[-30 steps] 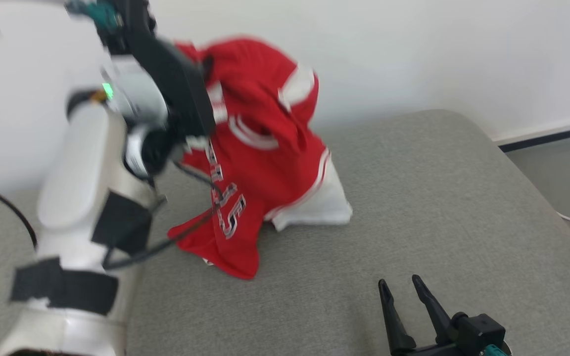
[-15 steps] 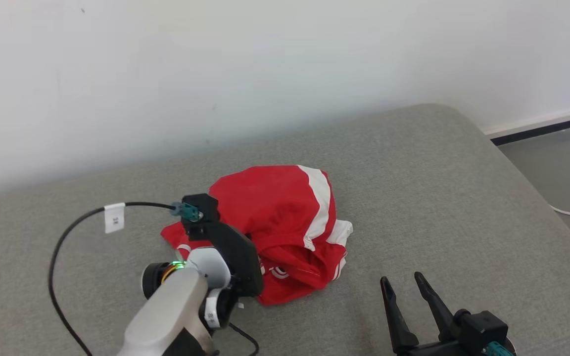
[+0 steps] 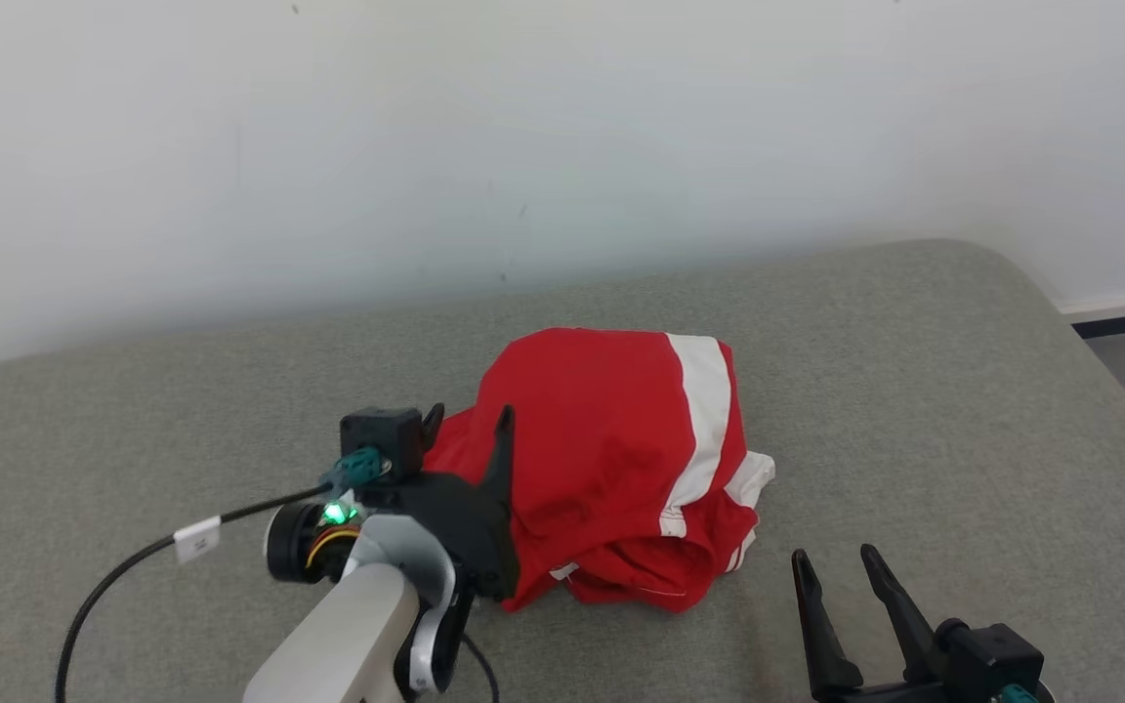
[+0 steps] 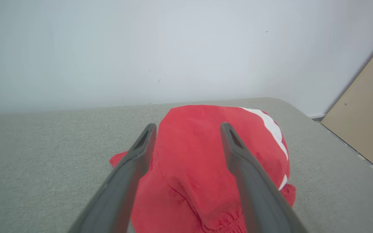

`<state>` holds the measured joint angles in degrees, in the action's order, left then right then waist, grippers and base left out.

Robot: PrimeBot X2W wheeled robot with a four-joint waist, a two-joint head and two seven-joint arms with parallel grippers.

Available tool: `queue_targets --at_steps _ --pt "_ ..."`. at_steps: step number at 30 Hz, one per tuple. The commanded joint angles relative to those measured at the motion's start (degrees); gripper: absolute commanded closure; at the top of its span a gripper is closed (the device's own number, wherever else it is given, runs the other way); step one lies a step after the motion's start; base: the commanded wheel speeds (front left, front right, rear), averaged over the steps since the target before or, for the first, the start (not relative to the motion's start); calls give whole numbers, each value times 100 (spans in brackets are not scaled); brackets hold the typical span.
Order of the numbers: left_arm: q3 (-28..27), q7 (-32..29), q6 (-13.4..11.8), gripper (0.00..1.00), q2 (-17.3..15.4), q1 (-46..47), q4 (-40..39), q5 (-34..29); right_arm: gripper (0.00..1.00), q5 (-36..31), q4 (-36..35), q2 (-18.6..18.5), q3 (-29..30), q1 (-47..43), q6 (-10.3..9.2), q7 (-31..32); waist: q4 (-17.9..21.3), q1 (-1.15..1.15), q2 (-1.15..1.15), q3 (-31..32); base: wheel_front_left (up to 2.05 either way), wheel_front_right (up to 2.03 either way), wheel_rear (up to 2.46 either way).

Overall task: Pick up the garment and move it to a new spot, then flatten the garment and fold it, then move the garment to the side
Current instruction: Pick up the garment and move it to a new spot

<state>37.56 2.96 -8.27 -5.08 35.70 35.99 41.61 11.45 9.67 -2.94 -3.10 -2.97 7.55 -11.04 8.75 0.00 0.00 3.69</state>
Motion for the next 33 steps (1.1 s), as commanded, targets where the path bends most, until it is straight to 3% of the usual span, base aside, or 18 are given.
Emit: queue_targets --at_steps 1,8,19,26,31,33 --pt "-38 140 -90 0 -130 -255 -144 -34 0 -42 -30 12 57 -80 -12 17 -261 0 0 48 0 0 0" --pt "-286 657 -447 0 -626 -1152 -961 -17 0 -99 -116 13 227 -222 -12 76 -570 0 0 79 0 0 0" --pt "-310 250 -774 0 -1040 -1542 -1731 30 0 -98 -195 12 289 -232 -12 138 -623 0 0 -7 0 0 0" --pt "-70 -911 -653 0 -1243 -793 -1740 71 0 2 -88 10 202 -163 -12 58 -158 0 0 -113 0 0 0" --pt "30 -1932 -355 0 -1219 -158 -1341 368 0 10 -16 13 161 -145 -12 20 206 0 0 -227 0 0 0" --pt "3 -2355 -344 0 -1191 110 -1114 535 0 17 -8 13 136 -127 -12 6 347 0 0 -293 0 0 0"
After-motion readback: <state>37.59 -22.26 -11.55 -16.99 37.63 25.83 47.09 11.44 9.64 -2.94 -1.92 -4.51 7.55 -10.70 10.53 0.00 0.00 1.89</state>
